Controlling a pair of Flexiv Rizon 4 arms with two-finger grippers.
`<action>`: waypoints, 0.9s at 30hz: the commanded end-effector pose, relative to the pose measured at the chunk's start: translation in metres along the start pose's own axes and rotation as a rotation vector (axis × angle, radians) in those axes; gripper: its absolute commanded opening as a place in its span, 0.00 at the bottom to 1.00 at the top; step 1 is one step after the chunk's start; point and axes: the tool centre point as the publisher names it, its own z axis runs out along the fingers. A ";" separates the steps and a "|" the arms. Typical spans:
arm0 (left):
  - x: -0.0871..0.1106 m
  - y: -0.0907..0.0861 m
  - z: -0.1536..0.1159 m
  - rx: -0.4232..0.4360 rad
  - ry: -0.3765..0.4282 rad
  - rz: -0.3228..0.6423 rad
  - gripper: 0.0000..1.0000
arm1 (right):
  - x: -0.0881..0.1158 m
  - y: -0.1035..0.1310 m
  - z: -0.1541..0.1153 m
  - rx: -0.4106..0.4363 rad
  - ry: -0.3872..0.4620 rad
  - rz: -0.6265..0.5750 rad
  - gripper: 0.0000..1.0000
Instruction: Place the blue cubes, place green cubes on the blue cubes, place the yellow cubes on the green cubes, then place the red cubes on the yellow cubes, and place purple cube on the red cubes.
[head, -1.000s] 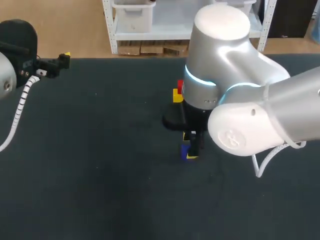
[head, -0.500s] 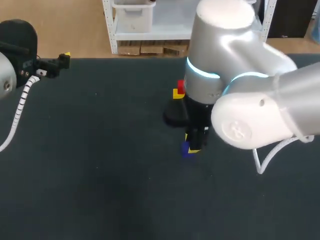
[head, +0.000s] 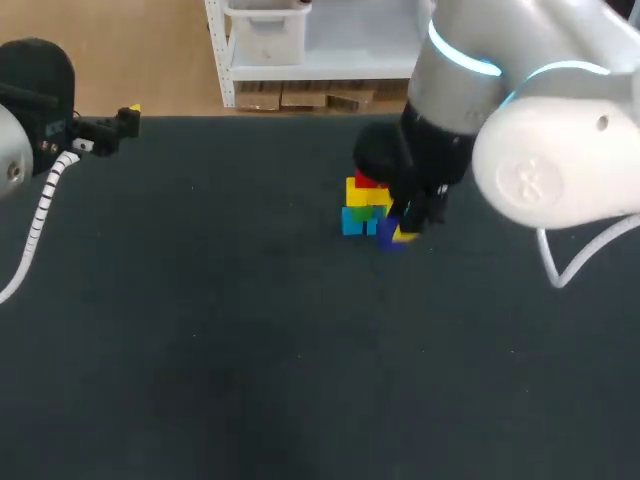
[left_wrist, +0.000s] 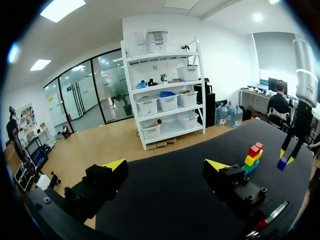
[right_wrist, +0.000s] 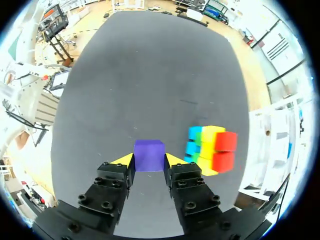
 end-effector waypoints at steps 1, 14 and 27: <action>0.000 0.000 -0.001 0.000 -0.002 -0.001 1.00 | 0.002 -0.017 -0.013 0.035 0.015 0.000 0.00; 0.000 0.000 -0.001 0.000 -0.002 -0.001 1.00 | -0.009 -0.058 -0.026 0.097 0.112 -0.035 0.00; 0.000 0.000 -0.001 0.000 -0.002 -0.001 1.00 | 0.000 -0.082 -0.022 0.074 0.133 0.003 0.00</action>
